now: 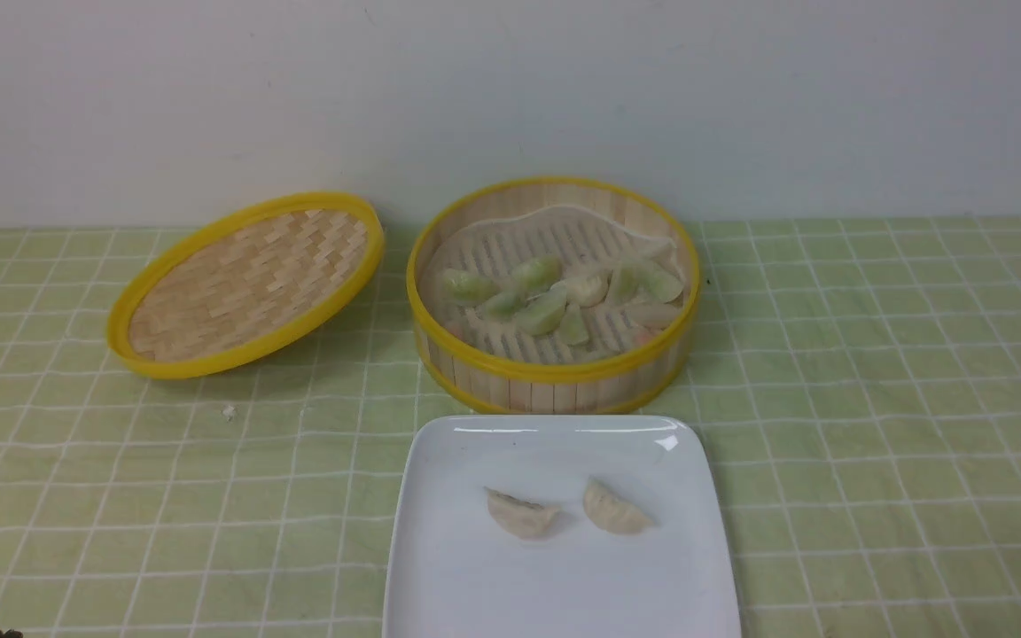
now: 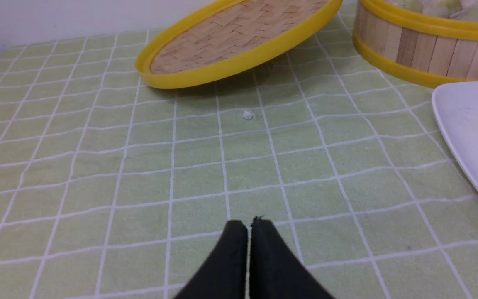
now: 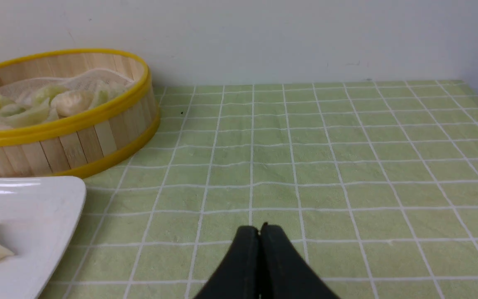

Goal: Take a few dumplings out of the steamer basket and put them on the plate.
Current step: Use the left arm to grab a dumpling from the steamer

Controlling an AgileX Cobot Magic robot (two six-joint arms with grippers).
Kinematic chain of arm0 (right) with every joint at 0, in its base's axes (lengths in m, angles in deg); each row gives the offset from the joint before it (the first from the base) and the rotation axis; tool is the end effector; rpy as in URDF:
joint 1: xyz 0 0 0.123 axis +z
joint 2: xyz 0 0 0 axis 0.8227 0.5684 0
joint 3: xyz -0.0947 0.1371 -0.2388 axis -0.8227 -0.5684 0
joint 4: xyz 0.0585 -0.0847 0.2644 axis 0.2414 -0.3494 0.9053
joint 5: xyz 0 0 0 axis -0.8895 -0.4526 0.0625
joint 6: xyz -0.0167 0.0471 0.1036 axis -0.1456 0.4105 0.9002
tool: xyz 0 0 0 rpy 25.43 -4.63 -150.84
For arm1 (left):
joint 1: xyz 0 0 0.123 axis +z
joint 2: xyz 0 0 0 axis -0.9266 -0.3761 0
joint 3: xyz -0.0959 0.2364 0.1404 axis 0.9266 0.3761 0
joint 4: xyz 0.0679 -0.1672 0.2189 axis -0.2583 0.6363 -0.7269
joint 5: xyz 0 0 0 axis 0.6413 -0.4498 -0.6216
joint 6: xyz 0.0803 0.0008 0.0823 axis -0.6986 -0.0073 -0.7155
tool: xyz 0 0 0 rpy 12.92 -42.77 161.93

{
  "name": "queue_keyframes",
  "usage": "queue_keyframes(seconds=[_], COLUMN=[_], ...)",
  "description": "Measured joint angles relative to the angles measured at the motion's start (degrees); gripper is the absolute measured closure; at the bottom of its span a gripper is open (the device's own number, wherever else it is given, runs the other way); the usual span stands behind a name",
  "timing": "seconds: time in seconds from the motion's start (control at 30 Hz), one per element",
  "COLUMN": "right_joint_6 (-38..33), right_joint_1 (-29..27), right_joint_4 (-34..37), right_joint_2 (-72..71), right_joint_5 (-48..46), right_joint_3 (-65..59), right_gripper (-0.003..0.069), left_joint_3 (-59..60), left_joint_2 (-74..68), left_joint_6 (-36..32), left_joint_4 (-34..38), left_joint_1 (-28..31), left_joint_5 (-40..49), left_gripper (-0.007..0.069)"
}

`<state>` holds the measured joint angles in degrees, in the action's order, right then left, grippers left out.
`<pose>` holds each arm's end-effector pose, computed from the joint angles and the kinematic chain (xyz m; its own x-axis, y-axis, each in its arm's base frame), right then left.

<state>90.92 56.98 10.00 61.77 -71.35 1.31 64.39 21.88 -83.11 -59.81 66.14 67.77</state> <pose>0.1018 0.0040 0.1649 -0.2853 0.0753 -0.9555 -0.0137 0.9965 0.0826 0.1012 -0.0068 0.1627 -0.3011 0.0443 -0.9526 0.0725 0.9971 0.0234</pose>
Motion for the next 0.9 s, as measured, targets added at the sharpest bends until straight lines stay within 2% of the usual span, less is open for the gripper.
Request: queue_keyframes(seconds=[0.77, 0.9], right_joint_6=[0.0, 0.0], right_joint_1=[0.0, 0.0], right_joint_4=[0.0, 0.0], right_joint_2=[0.0, 0.0], right_joint_5=[0.0, 0.0], right_joint_3=[0.0, 0.0], right_gripper=[0.0675, 0.0675], left_joint_3=[0.0, 0.1], left_joint_2=[0.0, 0.0], left_joint_6=[0.0, 1.7], left_joint_4=[0.2, 5.4], left_joint_1=[0.0, 0.0], left_joint_5=[-0.1, -3.4], left_gripper=[0.0631, 0.0631])
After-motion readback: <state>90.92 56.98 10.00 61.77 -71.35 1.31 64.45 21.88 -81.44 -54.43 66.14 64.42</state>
